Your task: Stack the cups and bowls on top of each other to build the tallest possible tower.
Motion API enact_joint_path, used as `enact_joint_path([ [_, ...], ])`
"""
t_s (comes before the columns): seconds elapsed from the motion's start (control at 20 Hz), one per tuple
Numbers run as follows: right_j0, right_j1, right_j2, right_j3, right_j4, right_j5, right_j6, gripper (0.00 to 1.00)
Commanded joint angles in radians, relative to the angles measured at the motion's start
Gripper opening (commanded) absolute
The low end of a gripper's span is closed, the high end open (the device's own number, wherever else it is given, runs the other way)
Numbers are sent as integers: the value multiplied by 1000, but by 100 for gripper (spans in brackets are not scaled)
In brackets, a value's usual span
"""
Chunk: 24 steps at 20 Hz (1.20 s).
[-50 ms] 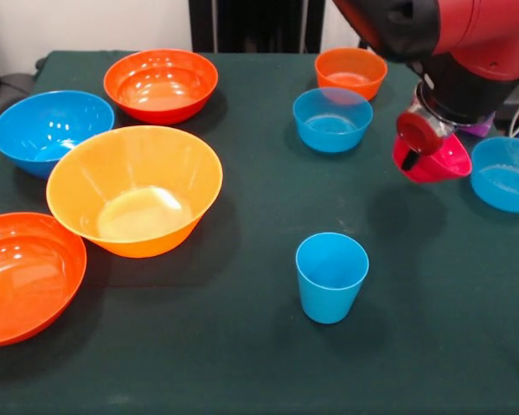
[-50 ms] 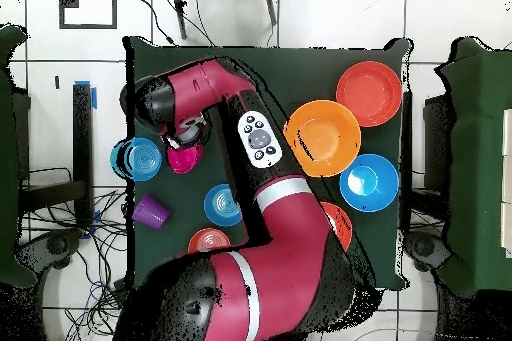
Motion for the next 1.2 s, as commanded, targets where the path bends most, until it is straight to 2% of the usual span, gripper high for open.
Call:
enact_joint_path([
  [0.05,-21,-42,27,-113,-14,114,-230,0],
  [0.2,-14,-15,36,-185,-21,170,-245,0],
  [0.5,27,122,86,-411,2,285,-231,0],
  [0.7,56,195,141,-576,21,432,-229,0],
  [0.8,53,200,159,-609,39,494,-214,0],
  [1.0,38,202,187,-611,83,576,-193,0],
  [1.2,25,232,206,-629,93,615,-229,0],
])
